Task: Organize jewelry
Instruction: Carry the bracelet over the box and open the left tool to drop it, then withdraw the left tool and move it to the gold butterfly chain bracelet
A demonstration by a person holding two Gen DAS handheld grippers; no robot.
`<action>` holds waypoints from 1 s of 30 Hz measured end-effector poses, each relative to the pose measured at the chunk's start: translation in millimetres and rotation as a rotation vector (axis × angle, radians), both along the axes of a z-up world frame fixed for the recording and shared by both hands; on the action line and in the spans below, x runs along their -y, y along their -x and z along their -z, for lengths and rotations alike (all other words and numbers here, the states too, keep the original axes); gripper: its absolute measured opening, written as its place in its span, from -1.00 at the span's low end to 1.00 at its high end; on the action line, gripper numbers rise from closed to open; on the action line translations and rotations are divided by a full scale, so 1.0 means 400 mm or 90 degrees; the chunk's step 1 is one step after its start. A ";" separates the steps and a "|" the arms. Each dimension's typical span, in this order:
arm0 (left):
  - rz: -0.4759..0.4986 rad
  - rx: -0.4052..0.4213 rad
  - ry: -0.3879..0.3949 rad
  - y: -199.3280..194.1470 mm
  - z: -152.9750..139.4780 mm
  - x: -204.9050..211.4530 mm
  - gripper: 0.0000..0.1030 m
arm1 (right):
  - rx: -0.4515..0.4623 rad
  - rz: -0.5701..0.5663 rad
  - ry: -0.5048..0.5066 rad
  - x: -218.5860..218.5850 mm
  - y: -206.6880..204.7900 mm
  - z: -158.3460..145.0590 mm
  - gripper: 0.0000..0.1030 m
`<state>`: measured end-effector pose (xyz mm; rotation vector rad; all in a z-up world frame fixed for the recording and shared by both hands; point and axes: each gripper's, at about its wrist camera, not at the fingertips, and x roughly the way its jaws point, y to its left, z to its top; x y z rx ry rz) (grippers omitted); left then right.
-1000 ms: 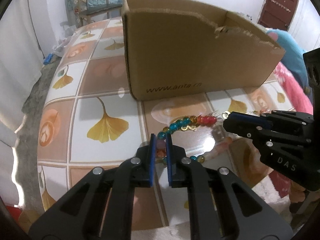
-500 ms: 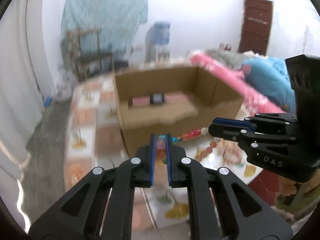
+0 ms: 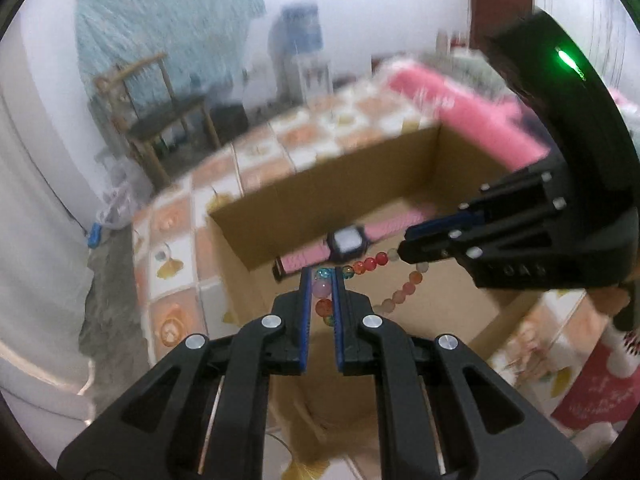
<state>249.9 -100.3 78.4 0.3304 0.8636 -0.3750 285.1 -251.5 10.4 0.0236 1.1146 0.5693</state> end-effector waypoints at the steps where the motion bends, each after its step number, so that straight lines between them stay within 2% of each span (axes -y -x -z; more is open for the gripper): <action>1: -0.005 -0.009 -0.015 -0.013 0.018 -0.003 -0.83 | -0.031 0.001 0.007 -0.003 -0.032 0.026 -0.81; 8: 0.004 -0.059 -0.102 -0.056 0.095 0.022 -0.82 | -0.106 -0.013 0.059 -0.048 -0.083 0.119 -0.81; 11: 0.004 -0.072 -0.115 -0.062 0.101 0.020 -0.81 | -0.126 -0.018 0.075 -0.061 -0.095 0.139 -0.80; 14: -0.005 -0.056 -0.118 -0.056 0.091 0.014 -0.80 | -0.132 -0.012 0.083 -0.065 -0.104 0.150 -0.78; 16: -0.011 -0.051 -0.108 -0.055 0.079 0.006 -0.69 | -0.131 -0.010 0.082 -0.067 -0.114 0.156 -0.74; 17: -0.014 -0.045 -0.102 -0.051 0.070 0.001 -0.61 | -0.124 -0.008 0.083 -0.067 -0.111 0.150 -0.61; 19: -0.016 -0.026 -0.090 -0.038 0.045 -0.008 -0.58 | -0.102 -0.009 0.083 -0.065 -0.099 0.130 -0.49; 21: -0.024 -0.010 -0.081 -0.023 0.020 -0.020 -0.44 | -0.061 -0.007 0.075 -0.057 -0.072 0.087 -0.48; 23: -0.029 0.026 -0.062 0.024 -0.029 -0.050 -0.15 | -0.014 -0.003 0.056 -0.034 -0.026 0.024 -0.41; 24: -0.032 0.044 -0.056 0.049 -0.051 -0.063 -0.06 | 0.016 -0.001 0.046 -0.018 0.007 -0.013 -0.36; 26: -0.044 0.080 -0.036 0.112 -0.094 -0.099 0.32 | 0.086 -0.002 0.016 0.023 0.086 -0.087 -0.15; 28: -0.056 0.103 -0.001 0.180 -0.129 -0.145 0.54 | 0.142 -0.001 -0.014 0.061 0.162 -0.141 -0.03; 30: -0.068 0.125 0.034 0.263 -0.138 -0.191 0.63 | 0.182 0.004 -0.058 0.111 0.265 -0.177 0.05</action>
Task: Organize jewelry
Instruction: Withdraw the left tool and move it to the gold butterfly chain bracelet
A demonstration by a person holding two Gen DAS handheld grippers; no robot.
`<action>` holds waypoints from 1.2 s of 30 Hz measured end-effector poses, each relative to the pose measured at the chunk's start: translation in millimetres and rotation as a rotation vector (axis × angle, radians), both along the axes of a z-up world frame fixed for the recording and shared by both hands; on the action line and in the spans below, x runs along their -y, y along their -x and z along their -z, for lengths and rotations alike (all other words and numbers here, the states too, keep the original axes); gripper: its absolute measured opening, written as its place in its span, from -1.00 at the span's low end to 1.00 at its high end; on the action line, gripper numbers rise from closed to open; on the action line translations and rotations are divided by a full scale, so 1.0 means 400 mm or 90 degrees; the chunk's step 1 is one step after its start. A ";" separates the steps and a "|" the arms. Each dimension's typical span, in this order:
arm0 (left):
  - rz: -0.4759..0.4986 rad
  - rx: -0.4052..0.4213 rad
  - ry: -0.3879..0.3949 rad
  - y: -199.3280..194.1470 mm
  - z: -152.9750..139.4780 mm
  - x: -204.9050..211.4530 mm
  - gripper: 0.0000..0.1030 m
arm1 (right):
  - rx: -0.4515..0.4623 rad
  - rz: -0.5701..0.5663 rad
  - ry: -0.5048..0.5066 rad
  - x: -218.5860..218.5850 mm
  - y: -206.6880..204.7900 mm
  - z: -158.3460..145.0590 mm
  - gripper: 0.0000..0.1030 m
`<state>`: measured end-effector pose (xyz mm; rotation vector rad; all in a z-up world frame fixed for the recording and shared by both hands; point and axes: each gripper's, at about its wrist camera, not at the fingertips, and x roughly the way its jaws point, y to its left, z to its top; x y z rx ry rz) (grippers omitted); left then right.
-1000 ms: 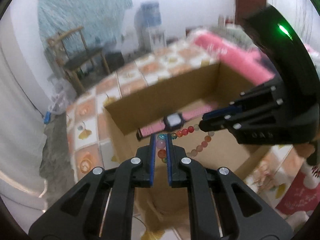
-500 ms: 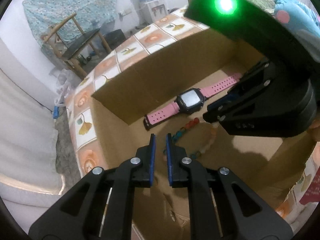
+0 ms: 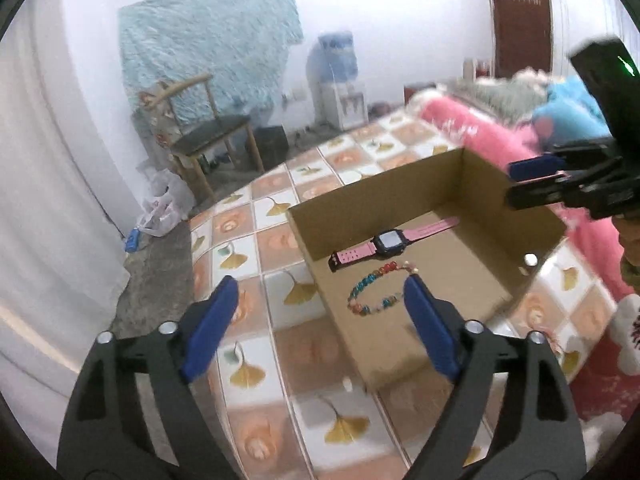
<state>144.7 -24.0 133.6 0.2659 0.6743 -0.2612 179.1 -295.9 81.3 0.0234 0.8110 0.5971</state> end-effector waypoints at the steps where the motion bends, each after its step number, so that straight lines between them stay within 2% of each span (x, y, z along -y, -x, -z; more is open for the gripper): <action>1: -0.003 0.002 0.014 0.031 0.006 -0.015 0.65 | 0.008 0.002 -0.025 0.024 0.046 -0.004 0.11; 3: -0.010 -0.005 0.027 0.074 0.032 -0.031 0.65 | 0.002 0.006 -0.061 0.058 0.089 0.014 0.14; 6: -0.040 -0.017 0.027 0.136 0.119 -0.041 0.65 | -0.036 0.031 -0.095 0.082 0.155 0.095 0.14; 9: -0.056 -0.053 0.050 0.163 0.215 -0.032 0.65 | -0.085 0.078 -0.080 0.065 0.187 0.215 0.14; 13: -0.054 -0.093 0.032 0.180 0.321 0.010 0.65 | -0.140 0.099 -0.049 0.013 0.208 0.350 0.14; 15: -0.036 -0.101 0.033 0.189 0.353 0.039 0.65 | -0.155 0.100 -0.035 -0.013 0.219 0.379 0.14; 19: -0.004 -0.116 0.067 0.187 0.376 0.066 0.60 | -0.149 0.083 -0.009 -0.060 0.218 0.400 0.11; 22: 0.005 -0.121 0.084 0.167 0.387 0.080 0.39 | -0.121 0.078 0.015 -0.084 0.216 0.404 -0.03; 23: 0.008 -0.125 0.092 0.168 0.387 0.079 0.25 | -0.116 0.077 0.017 -0.085 0.214 0.405 -0.09; 26: 0.023 -0.156 0.124 0.147 0.401 0.081 0.04 | -0.106 0.074 0.019 -0.095 0.219 0.404 -0.16; 31: 0.027 -0.192 0.109 0.115 0.432 0.103 -0.26 | -0.118 0.082 0.024 -0.102 0.207 0.426 -0.16; 36: 0.032 -0.196 0.086 0.107 0.434 0.122 -0.30 | -0.111 0.088 0.035 -0.103 0.208 0.426 -0.16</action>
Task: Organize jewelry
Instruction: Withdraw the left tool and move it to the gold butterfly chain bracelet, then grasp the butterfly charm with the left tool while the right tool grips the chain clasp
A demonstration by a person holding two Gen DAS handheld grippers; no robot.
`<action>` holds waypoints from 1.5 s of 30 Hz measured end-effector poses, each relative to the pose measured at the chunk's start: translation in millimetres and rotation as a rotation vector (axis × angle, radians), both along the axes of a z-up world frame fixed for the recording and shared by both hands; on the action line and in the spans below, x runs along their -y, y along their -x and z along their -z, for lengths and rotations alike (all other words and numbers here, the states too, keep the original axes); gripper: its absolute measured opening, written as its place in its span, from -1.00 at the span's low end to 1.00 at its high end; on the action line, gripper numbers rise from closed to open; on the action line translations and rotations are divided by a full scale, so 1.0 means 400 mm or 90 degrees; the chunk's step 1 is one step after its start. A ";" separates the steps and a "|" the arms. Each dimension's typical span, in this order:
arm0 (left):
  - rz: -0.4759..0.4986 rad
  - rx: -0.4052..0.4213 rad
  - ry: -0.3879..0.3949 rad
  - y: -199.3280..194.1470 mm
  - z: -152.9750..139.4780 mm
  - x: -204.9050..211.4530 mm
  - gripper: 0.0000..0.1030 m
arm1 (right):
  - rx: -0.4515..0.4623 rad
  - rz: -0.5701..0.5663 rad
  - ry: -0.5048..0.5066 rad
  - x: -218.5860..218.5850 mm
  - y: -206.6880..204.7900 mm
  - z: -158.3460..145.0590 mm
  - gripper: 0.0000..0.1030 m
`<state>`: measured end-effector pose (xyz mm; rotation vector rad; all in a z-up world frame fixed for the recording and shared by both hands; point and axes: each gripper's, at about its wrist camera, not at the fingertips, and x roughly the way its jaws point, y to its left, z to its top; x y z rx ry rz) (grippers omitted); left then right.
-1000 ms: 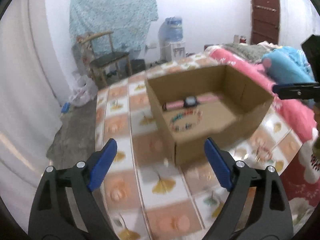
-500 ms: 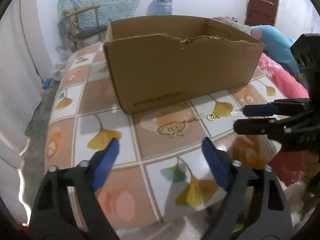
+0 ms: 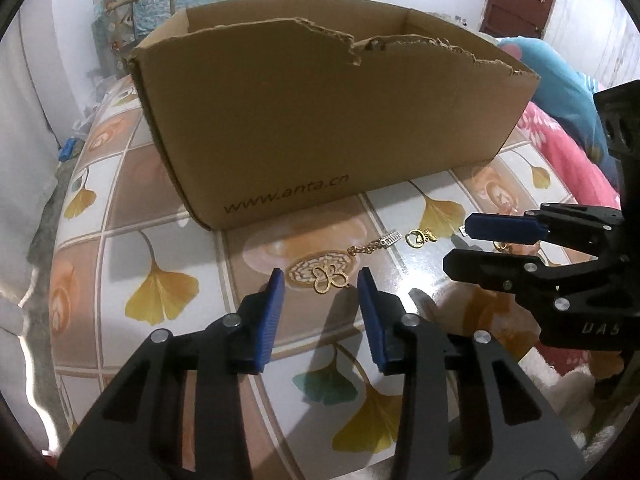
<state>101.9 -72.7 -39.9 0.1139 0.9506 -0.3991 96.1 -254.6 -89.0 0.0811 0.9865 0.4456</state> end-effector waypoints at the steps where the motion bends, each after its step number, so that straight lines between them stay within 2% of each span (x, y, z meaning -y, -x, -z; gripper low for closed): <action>1: 0.002 -0.001 -0.004 -0.001 0.000 0.004 -0.30 | 0.001 -0.001 0.001 0.000 0.002 0.000 -0.16; 3: 0.007 -0.001 -0.018 -0.002 -0.001 0.016 -0.32 | 0.003 -0.001 0.004 -0.003 0.004 -0.001 -0.16; 7: 0.015 0.011 -0.065 -0.001 0.005 0.046 -0.55 | 0.014 -0.002 0.015 -0.007 0.011 -0.002 -0.16; 12: 0.015 -0.006 -0.081 -0.009 0.003 0.062 -0.59 | 0.020 0.000 0.018 -0.006 0.014 -0.003 -0.16; 18: 0.011 -0.024 -0.077 -0.022 0.003 0.063 -0.60 | 0.024 0.014 0.011 0.011 0.012 -0.013 -0.16; 20: 0.014 -0.027 -0.076 -0.021 0.003 0.066 -0.69 | 0.026 0.016 0.011 0.017 0.012 -0.017 -0.16; 32: 0.034 -0.021 -0.055 -0.015 0.001 0.059 -0.69 | 0.028 0.010 0.022 0.005 -0.001 -0.023 -0.16; 36: 0.042 -0.024 -0.040 -0.010 -0.005 0.027 -0.69 | 0.027 0.001 0.035 -0.011 -0.006 -0.018 -0.16; 38: 0.045 -0.022 -0.041 -0.009 -0.006 0.028 -0.69 | 0.023 -0.006 0.044 -0.022 -0.009 -0.013 -0.30; 45: 0.052 -0.018 -0.045 -0.005 -0.006 0.027 -0.69 | 0.023 -0.020 0.079 -0.052 -0.019 -0.006 -0.46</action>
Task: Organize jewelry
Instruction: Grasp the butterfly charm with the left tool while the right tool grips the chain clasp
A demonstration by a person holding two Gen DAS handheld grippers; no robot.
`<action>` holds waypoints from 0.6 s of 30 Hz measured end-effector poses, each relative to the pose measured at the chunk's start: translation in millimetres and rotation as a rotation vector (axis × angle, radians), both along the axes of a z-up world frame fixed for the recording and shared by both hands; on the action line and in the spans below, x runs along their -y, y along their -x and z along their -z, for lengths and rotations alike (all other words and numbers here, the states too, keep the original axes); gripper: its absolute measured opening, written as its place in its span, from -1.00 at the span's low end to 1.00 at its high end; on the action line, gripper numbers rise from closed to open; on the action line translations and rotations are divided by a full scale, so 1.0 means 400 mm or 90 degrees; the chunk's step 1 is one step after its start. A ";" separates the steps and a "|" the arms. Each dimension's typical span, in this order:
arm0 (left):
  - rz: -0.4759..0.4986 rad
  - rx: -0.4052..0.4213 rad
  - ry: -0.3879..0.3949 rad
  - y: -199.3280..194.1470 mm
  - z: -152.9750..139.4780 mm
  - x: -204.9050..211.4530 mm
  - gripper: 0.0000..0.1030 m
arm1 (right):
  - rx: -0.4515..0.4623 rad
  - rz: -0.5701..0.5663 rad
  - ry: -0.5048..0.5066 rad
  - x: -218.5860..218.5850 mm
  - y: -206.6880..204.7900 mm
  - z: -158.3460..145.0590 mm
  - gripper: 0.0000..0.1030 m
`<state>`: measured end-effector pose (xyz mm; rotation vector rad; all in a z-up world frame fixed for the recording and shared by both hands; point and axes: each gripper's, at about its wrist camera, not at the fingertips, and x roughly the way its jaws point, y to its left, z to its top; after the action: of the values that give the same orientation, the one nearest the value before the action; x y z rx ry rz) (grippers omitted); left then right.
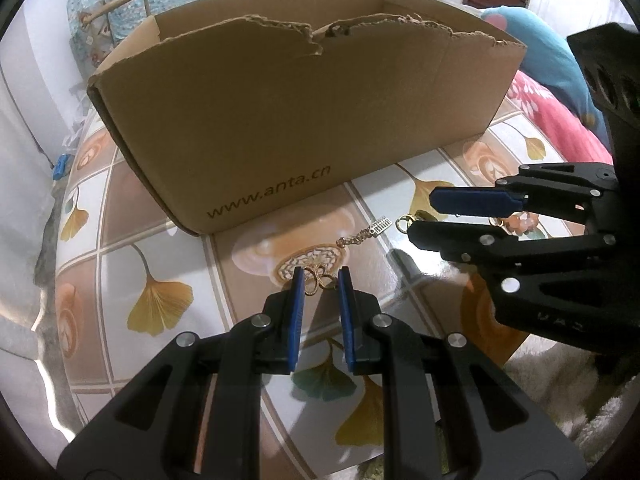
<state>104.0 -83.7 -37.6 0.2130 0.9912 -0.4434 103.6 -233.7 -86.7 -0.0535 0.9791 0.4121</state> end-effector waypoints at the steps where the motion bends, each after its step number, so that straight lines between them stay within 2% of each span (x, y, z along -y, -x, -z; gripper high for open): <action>1: 0.000 0.000 0.000 0.000 -0.001 0.002 -0.69 | -0.002 -0.001 0.001 -0.005 -0.002 0.003 -0.46; 6: 0.000 0.001 0.002 -0.002 -0.001 0.007 -0.69 | -0.007 0.000 0.019 -0.012 -0.007 0.011 -0.52; 12: 0.000 0.004 -0.003 -0.001 0.000 0.008 -0.69 | 0.024 0.009 0.043 0.009 -0.002 -0.008 -0.62; 18: -0.004 0.007 -0.006 0.002 0.000 0.012 -0.69 | 0.047 -0.030 0.082 -0.037 0.001 0.006 -0.63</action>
<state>103.2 -88.4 -37.5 0.2203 0.9837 -0.4324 103.2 -218.8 -88.9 -0.2066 0.9318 0.3875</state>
